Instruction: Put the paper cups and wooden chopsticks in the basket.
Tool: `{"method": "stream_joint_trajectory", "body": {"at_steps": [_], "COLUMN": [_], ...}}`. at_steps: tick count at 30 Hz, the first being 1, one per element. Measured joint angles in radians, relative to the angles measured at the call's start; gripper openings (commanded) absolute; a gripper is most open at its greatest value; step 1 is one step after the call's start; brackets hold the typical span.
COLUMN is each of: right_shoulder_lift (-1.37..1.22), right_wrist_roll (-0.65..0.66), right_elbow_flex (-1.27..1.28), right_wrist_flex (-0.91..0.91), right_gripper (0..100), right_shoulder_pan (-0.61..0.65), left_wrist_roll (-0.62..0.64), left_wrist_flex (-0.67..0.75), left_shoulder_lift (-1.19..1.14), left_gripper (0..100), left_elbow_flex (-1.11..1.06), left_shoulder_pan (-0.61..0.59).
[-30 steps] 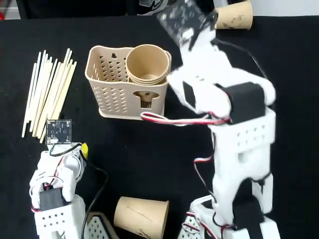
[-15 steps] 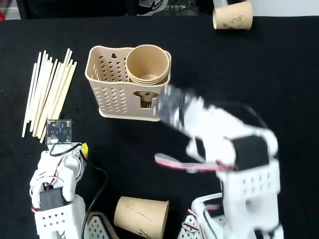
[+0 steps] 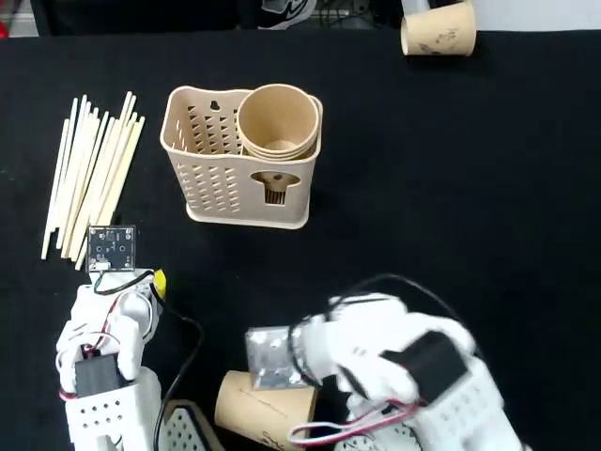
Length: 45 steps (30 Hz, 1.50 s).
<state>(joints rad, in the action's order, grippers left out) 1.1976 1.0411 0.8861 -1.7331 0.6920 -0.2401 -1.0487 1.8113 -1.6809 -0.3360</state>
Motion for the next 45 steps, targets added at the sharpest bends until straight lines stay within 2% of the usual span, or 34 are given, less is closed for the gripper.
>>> {"method": "stream_joint_trajectory", "body": {"at_steps": [4, 8, 15, 24, 29, 34, 39, 45], "right_shoulder_lift": [-0.163, -0.313, -0.256, -0.235, -0.238, -0.276, -0.422, -0.582], "right_wrist_roll": [0.015, 0.068, 0.130, 0.130, 0.129, 0.169, 0.247, 0.298], "right_elbow_flex": [0.000, -0.002, -0.002, 0.000, 0.000, -0.002, -0.002, -0.002], "right_wrist_flex": [0.000, 0.000, 0.000, 0.000, 0.000, 0.000, 0.000, 0.000], "right_gripper": [20.1, 20.1, 20.1, 20.1, 20.1, 20.1, 20.1, 20.1], "right_shoulder_pan": [0.135, 0.167, 0.207, 0.493, 0.500, 0.430, 0.334, 0.322], "left_wrist_roll": [0.000, 0.000, 0.000, 0.000, 0.000, 0.000, 0.000, 0.000], "left_wrist_flex": [0.000, 0.000, 0.000, 0.000, 0.000, 0.000, 0.000, 0.000], "left_shoulder_lift": [0.000, 0.000, 0.000, 0.000, 0.000, 0.000, 0.000, 0.000], "left_gripper": [24, 24, 24, 24, 24, 24, 24, 24], "left_elbow_flex": [0.000, 0.000, 0.000, 0.000, 0.000, 0.000, 0.000, 0.000], "left_shoulder_pan": [0.000, 0.000, 0.000, 0.000, 0.000, 0.000, 0.000, 0.000]}}
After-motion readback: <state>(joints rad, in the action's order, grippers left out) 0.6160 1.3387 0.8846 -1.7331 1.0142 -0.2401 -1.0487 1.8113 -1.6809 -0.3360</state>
